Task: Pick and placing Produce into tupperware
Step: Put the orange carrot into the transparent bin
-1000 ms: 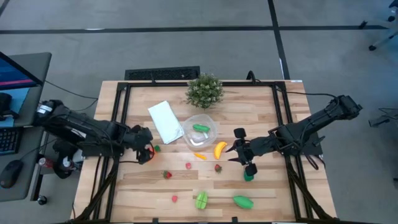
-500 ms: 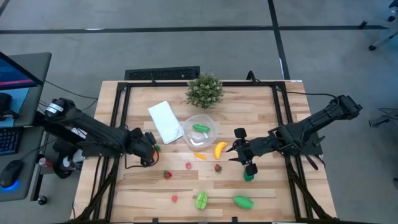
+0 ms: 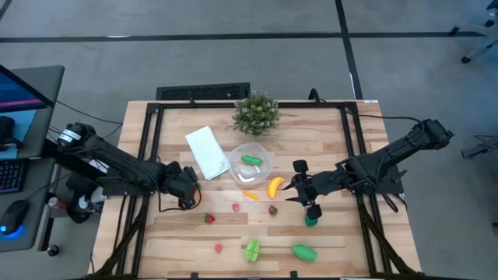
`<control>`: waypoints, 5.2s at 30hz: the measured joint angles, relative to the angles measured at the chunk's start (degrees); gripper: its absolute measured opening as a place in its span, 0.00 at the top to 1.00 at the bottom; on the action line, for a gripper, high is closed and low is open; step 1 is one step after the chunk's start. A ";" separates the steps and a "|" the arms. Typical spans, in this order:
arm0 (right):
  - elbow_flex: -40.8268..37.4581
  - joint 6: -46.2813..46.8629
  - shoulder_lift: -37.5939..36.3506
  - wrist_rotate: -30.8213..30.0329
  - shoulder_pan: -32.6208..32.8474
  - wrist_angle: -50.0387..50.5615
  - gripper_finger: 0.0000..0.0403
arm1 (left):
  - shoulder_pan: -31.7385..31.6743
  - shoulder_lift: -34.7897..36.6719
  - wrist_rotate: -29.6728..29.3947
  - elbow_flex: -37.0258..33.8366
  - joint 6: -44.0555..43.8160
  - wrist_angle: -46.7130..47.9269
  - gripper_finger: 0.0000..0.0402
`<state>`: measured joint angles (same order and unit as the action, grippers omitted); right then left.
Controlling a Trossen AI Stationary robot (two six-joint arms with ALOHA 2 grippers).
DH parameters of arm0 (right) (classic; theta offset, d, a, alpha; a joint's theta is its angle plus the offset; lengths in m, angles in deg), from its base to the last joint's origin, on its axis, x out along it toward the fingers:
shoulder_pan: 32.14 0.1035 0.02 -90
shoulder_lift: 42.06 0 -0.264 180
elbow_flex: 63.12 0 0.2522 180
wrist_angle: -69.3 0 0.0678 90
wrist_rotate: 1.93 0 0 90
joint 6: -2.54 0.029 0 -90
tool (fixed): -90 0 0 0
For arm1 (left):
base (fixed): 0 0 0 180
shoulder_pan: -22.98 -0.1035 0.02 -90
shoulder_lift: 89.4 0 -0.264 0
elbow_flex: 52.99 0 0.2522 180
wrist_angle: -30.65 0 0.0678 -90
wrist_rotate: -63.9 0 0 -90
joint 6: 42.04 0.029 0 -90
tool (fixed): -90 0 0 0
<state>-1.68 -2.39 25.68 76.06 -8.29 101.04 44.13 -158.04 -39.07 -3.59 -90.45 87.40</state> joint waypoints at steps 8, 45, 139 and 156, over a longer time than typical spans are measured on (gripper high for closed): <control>0.00 0.34 0.00 -0.02 0.11 -0.02 0.64 | 0.00 0.01 -0.29 -1.73 0.46 -2.37 0.34; -0.07 1.92 0.00 0.09 0.13 -0.44 0.64 | 0.00 -4.38 -0.37 -6.60 4.85 -11.89 0.34; -0.22 1.90 0.02 0.07 0.13 -0.46 0.64 | -0.02 -6.03 0.72 -6.58 5.94 -13.43 0.56; -0.22 1.90 0.04 0.09 0.11 -0.46 0.64 | -0.02 -6.05 0.46 -6.58 6.20 -14.11 0.54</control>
<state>-1.90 -0.49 25.73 76.15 -8.18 100.58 44.11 -164.09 -38.61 -10.17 -84.25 73.29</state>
